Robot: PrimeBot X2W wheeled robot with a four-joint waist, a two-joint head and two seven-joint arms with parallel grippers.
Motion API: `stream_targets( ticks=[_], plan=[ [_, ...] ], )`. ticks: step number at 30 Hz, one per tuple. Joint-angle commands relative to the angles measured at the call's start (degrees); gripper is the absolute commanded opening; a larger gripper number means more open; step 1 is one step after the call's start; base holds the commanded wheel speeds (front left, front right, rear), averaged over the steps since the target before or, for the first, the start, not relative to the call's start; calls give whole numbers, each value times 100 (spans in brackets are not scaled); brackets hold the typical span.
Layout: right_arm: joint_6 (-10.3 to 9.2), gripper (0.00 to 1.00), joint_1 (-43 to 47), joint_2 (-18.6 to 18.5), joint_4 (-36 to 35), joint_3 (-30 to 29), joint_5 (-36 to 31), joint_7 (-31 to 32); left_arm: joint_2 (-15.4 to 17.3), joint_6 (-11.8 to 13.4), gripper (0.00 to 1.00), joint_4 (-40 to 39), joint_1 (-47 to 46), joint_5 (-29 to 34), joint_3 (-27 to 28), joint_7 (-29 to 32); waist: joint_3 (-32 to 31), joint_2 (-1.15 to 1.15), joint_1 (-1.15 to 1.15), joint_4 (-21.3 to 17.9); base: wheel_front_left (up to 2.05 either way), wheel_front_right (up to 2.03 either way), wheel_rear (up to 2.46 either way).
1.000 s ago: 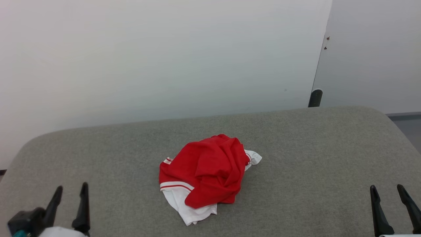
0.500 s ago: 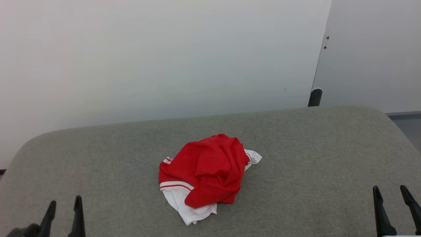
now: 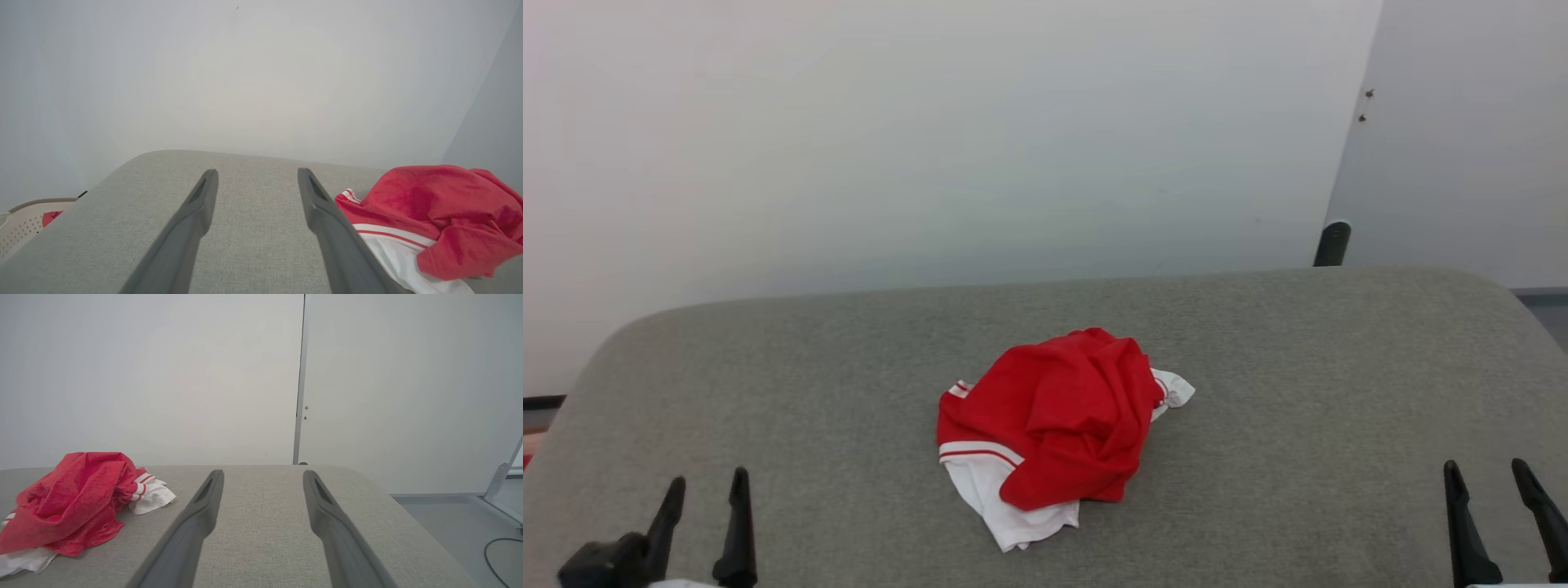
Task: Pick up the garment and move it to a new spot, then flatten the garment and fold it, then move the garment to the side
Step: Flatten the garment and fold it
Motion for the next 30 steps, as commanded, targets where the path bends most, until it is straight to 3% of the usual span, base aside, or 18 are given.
stream_targets(
  ticks=[1, 15, 30],
  plan=[
    [2, 100, 45, 8, 2, 40, -31, -28, 5, -23, 100, 15, -88, 45, -49, -16, -1, 0, 0, 100, 0, 0, 0],
    [2, 100, -255, -263, 428, 645, 376, 92, 16, -33, 100, 432, -635, -189, -689, 55, 94, 0, 0, 822, 0, 0, 0],
    [2, 100, -1280, -1009, 1127, 1376, 1317, 1648, -100, -29, 100, 511, -1102, -261, -1365, 37, 446, 0, 0, 1713, 0, 0, 0]
  ],
)
